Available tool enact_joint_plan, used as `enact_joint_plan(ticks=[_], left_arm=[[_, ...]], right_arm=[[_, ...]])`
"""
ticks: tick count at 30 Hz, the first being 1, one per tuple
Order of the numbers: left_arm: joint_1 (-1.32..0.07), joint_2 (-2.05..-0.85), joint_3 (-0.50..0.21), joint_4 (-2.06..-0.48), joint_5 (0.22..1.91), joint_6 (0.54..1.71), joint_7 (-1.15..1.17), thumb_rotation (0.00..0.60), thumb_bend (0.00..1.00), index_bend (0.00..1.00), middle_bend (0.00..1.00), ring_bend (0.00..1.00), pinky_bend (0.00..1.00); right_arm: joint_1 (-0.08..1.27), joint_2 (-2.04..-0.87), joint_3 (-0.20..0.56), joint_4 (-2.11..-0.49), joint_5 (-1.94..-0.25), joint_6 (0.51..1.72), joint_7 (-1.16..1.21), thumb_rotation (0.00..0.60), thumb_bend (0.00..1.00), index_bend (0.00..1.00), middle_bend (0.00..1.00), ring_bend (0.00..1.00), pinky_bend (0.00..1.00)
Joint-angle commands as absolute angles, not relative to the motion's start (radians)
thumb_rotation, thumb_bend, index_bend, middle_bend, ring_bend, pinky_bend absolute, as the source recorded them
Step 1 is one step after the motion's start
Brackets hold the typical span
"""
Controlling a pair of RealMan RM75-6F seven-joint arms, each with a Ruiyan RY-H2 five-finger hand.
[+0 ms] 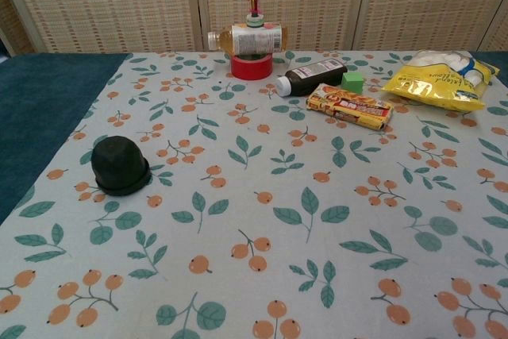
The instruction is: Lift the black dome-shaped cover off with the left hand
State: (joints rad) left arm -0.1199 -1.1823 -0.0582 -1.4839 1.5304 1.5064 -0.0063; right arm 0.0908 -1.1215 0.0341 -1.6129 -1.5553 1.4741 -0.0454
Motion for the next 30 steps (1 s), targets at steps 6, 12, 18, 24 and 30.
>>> enact_joint_plan(ticks=[6,12,18,24,30], left_arm=[[-0.179,-1.141,-0.04,-1.542,1.562,1.401,-0.13,0.6,0.39,0.0,0.0,0.0,0.16],[-0.353,-0.996,-0.056,-1.696,1.58,1.143,-0.176,0.6,0.39,0.0,0.0,0.0,0.19],[-0.544,-0.933,-0.105,-1.75,1.506,0.855,-0.273,0.6,0.39,0.0,0.0,0.0,0.18],[-0.706,-0.969,-0.151,-1.693,1.321,0.595,-0.248,0.6,0.37,0.0,0.0,0.0,0.24],[-0.818,-1.035,-0.148,-1.631,1.233,0.463,-0.183,0.6,0.34,0.0,0.0,0.0,0.2]], right_arm=[[0.082,-1.106,0.028,-1.628,-1.567,1.486,-0.036,0.6,0.12,0.0,0.0,0.0,0.0],[0.09,-1.107,0.014,-1.633,-1.585,1.466,-0.041,0.6,0.12,0.0,0.0,0.0,0.0],[0.096,-1.108,0.002,-1.638,-1.603,1.453,-0.034,0.6,0.12,0.0,0.0,0.0,0.0],[0.11,-1.113,0.008,-1.638,-1.583,1.424,-0.031,0.6,0.12,0.0,0.0,0.0,0.0],[0.109,-1.12,0.008,-1.626,-1.582,1.428,-0.029,0.6,0.12,0.0,0.0,0.0,0.0]])
